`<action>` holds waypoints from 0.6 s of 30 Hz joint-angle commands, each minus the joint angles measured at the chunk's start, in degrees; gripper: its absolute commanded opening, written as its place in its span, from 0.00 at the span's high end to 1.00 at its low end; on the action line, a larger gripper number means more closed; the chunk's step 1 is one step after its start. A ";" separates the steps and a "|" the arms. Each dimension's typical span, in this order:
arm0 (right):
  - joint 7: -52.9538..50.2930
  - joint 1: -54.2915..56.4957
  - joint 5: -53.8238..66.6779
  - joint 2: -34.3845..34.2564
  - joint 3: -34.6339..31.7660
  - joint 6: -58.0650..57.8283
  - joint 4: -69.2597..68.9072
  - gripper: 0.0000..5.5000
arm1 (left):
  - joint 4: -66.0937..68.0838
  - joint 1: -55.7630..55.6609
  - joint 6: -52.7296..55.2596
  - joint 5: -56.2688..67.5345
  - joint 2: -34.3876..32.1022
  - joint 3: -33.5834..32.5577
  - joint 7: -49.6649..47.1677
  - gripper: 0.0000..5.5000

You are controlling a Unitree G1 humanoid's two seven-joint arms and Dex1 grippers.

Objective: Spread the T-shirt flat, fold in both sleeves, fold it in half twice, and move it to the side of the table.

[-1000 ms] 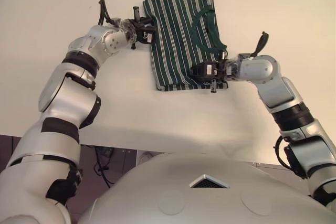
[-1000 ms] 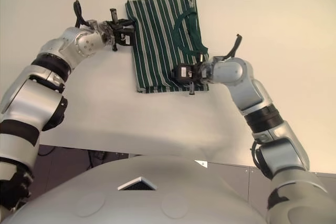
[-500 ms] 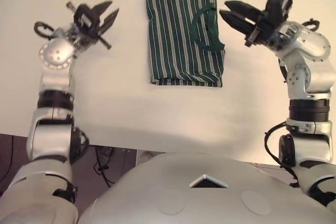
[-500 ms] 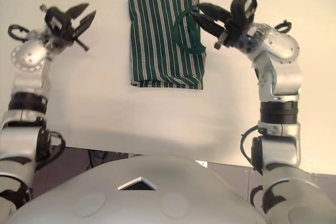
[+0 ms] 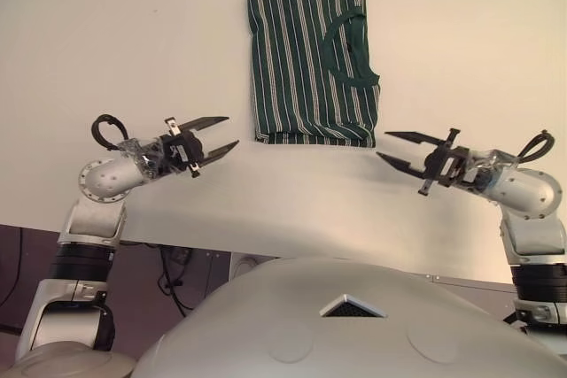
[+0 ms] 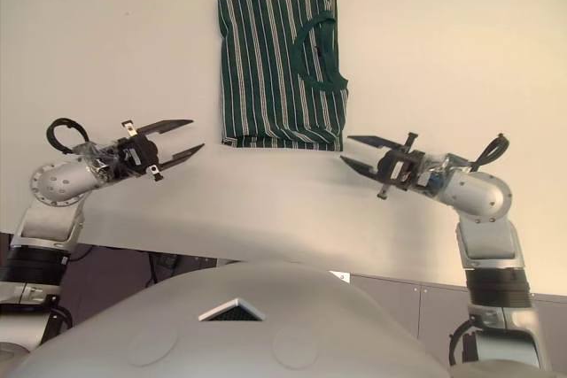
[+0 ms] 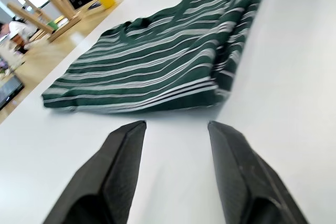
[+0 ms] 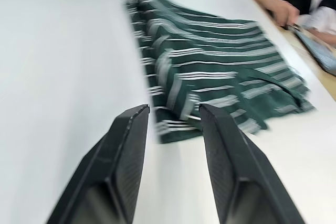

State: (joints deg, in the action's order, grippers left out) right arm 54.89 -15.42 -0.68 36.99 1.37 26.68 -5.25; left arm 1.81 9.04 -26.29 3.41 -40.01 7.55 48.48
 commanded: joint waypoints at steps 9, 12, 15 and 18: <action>-10.98 10.47 -15.76 -1.88 9.14 6.00 8.73 0.68 | -3.15 -10.29 10.61 -9.93 5.37 8.56 -1.52 0.61; -12.65 11.88 -18.46 -1.39 11.27 5.60 10.82 0.68 | 1.85 -11.67 8.62 -10.50 4.40 9.58 -0.17 0.61; -13.40 12.44 -19.48 -0.37 12.84 4.85 11.81 0.68 | 3.70 -10.78 6.62 -9.00 3.44 9.48 1.40 0.61; -14.02 12.54 -21.38 0.65 14.42 3.31 12.85 0.68 | 5.35 -9.82 4.31 -7.80 3.13 9.31 2.01 0.61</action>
State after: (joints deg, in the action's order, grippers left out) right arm 40.12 -2.12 -18.56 36.63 13.93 32.79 5.56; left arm 5.62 -1.90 -20.58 -4.51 -35.94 16.76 49.54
